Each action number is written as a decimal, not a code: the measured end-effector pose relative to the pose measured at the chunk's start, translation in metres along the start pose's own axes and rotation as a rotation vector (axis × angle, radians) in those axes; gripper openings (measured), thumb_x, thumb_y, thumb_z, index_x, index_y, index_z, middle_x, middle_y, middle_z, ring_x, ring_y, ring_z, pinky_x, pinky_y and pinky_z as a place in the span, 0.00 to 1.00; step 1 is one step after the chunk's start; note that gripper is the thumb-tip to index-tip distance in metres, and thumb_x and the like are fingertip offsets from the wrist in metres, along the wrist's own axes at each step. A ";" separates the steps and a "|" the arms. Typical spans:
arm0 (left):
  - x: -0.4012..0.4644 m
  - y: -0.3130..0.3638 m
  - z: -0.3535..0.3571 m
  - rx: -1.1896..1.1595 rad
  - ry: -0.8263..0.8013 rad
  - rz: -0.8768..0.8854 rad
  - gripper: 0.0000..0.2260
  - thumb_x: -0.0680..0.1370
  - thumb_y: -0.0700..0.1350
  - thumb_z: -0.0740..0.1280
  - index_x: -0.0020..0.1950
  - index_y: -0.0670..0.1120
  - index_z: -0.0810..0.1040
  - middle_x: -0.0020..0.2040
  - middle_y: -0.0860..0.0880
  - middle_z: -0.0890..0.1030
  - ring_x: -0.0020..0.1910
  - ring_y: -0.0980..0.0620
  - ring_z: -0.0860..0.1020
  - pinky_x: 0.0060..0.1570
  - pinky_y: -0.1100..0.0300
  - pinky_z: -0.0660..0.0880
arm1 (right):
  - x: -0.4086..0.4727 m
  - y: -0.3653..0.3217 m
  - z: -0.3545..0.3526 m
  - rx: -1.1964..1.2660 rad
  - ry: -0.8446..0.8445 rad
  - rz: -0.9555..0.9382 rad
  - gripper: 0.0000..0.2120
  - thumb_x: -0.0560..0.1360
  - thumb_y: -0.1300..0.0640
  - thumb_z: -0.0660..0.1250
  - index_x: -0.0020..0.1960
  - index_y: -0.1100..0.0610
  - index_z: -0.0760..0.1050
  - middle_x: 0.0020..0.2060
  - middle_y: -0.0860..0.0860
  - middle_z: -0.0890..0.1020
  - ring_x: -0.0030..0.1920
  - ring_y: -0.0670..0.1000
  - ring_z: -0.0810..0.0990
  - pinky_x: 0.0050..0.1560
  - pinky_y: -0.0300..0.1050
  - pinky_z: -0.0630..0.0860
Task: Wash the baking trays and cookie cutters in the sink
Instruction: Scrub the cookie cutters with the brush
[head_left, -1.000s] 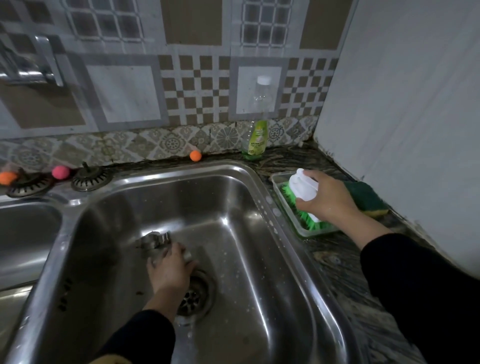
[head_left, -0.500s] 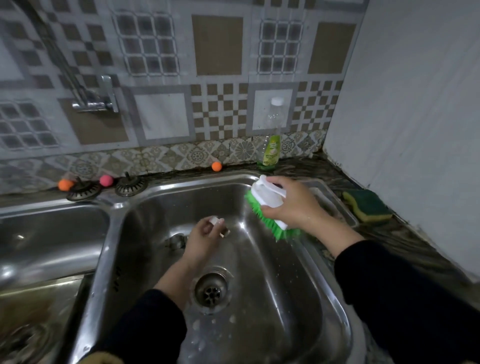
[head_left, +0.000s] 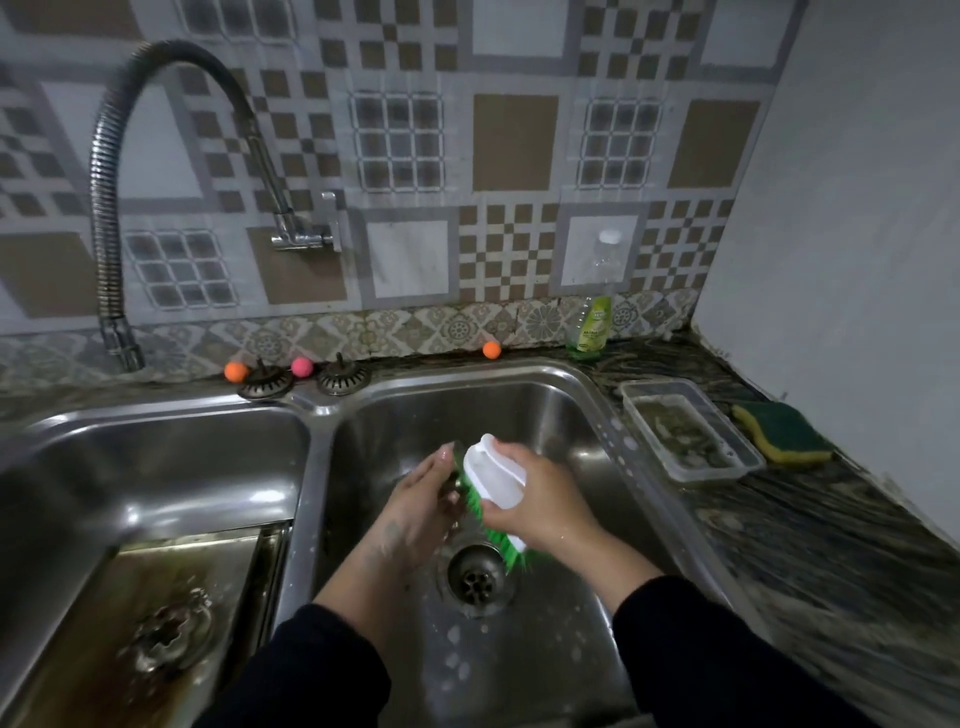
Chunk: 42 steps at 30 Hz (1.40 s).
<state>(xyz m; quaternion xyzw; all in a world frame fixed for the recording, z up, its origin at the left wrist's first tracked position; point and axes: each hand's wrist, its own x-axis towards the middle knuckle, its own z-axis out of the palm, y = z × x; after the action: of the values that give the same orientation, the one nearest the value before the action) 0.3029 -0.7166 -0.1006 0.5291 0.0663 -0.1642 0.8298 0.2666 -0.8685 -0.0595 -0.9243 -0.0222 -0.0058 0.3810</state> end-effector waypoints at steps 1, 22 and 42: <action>0.000 0.002 -0.004 0.015 0.008 -0.011 0.21 0.80 0.50 0.62 0.70 0.40 0.71 0.64 0.38 0.77 0.58 0.45 0.78 0.57 0.55 0.74 | -0.003 -0.002 0.002 -0.001 -0.021 -0.010 0.36 0.67 0.51 0.73 0.72 0.43 0.64 0.62 0.48 0.77 0.57 0.49 0.77 0.52 0.38 0.75; -0.018 0.024 -0.021 0.276 0.167 0.156 0.13 0.76 0.40 0.69 0.60 0.42 0.76 0.48 0.41 0.81 0.36 0.53 0.79 0.33 0.65 0.76 | -0.010 -0.034 -0.014 0.171 0.116 0.037 0.33 0.69 0.53 0.74 0.71 0.47 0.67 0.59 0.47 0.75 0.51 0.48 0.75 0.51 0.45 0.78; -0.035 0.031 -0.017 0.996 0.319 0.420 0.29 0.67 0.49 0.78 0.66 0.47 0.76 0.55 0.54 0.81 0.47 0.60 0.79 0.39 0.75 0.70 | -0.014 -0.039 -0.028 0.090 0.111 0.050 0.32 0.69 0.53 0.73 0.71 0.48 0.67 0.63 0.49 0.74 0.50 0.48 0.75 0.38 0.36 0.73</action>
<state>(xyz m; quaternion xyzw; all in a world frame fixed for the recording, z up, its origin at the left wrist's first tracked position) 0.2819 -0.6821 -0.0710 0.8770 -0.0013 0.0748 0.4746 0.2506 -0.8612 -0.0122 -0.9048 0.0220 -0.0466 0.4228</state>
